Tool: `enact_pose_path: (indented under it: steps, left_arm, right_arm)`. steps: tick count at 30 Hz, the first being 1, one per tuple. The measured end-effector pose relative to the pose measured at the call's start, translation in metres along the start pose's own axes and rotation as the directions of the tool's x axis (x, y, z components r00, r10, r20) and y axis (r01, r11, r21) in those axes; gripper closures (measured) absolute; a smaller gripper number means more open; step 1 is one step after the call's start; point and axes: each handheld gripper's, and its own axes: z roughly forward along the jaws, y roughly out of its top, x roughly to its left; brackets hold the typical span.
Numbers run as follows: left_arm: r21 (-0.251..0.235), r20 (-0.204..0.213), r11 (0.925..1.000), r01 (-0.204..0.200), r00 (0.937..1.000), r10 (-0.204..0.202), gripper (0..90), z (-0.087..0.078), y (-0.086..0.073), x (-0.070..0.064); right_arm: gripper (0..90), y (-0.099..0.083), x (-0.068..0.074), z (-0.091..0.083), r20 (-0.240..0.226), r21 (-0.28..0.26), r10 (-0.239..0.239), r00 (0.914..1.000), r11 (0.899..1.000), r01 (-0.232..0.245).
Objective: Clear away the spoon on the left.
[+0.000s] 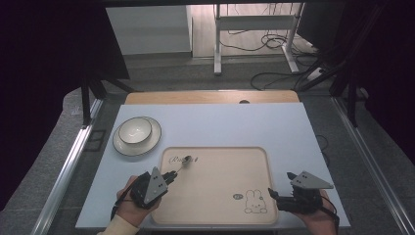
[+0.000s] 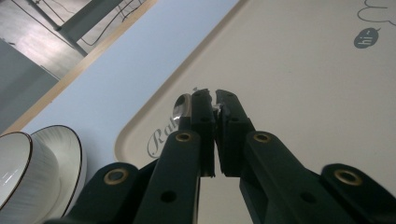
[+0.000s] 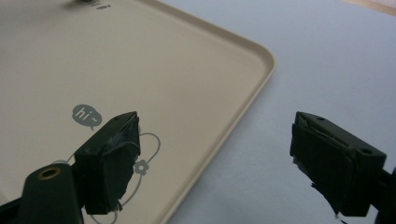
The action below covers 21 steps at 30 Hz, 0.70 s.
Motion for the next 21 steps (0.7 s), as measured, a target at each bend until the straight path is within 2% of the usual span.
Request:
enact_pose_path:
  steps: [5, 21]
  left_arm:
    - [0.015, 0.003, 0.9998, -0.01, 0.9999, 0.01, 86.1, -0.0009, -0.0033, -0.0035]
    - [0.06, 0.03, 0.9982, -0.005, 0.9996, 0.004, 81.8, 0.0011, -0.0066, -0.0096]
  right_arm:
    - [16.5, -0.0002, -0.0004, -0.0001, 0.001, -0.001, 0.001, 1.0, 1.0, -0.001]
    - [16.5, -0.0002, 0.0003, 0.0005, 0.0, 0.004, -0.001, 1.0, 1.0, 0.001]
